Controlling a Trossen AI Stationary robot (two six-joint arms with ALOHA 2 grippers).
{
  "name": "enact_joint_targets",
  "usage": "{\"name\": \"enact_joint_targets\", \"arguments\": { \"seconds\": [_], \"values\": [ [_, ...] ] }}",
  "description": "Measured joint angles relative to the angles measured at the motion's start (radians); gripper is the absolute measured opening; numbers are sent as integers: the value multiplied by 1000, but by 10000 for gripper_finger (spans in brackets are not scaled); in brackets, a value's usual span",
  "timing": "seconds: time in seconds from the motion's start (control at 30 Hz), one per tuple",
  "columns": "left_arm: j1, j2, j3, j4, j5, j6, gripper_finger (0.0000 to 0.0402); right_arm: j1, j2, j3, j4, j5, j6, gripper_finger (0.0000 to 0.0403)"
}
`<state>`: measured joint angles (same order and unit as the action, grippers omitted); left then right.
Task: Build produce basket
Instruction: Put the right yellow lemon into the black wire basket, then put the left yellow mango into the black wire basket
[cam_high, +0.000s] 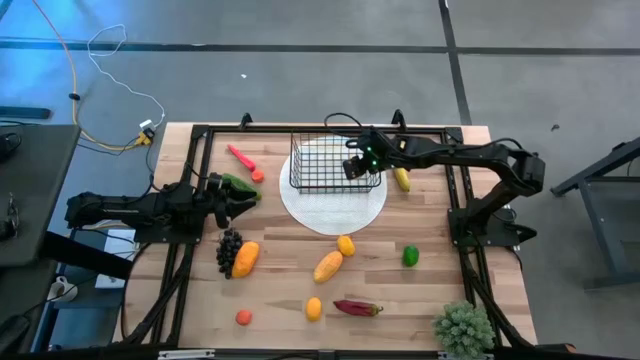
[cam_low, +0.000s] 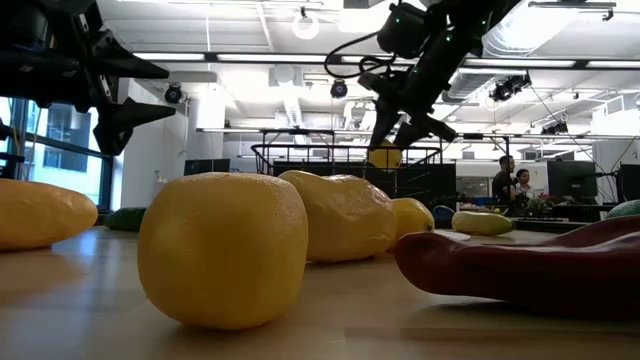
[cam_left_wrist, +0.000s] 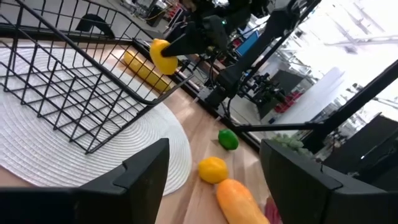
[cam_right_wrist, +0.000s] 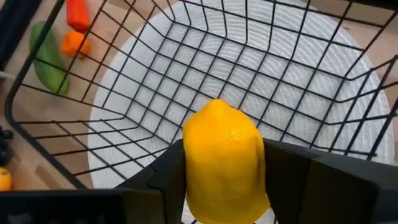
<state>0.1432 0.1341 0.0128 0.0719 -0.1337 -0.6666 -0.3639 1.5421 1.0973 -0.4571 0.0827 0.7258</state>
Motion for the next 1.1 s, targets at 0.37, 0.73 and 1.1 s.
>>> {"name": "enact_joint_targets", "arguments": {
  "seconds": [0.37,0.73,1.1],
  "values": [
    [0,3,0,-5,-2,8,325,-5,1,0,-8,17,-8,158],
    [0,3,0,-4,25,-131,329,-15,0,0,-65,21,-27,223],
    [-1,9,47,-12,40,-248,329,-16,-47,0,-86,22,-19,233]
  ]
}}
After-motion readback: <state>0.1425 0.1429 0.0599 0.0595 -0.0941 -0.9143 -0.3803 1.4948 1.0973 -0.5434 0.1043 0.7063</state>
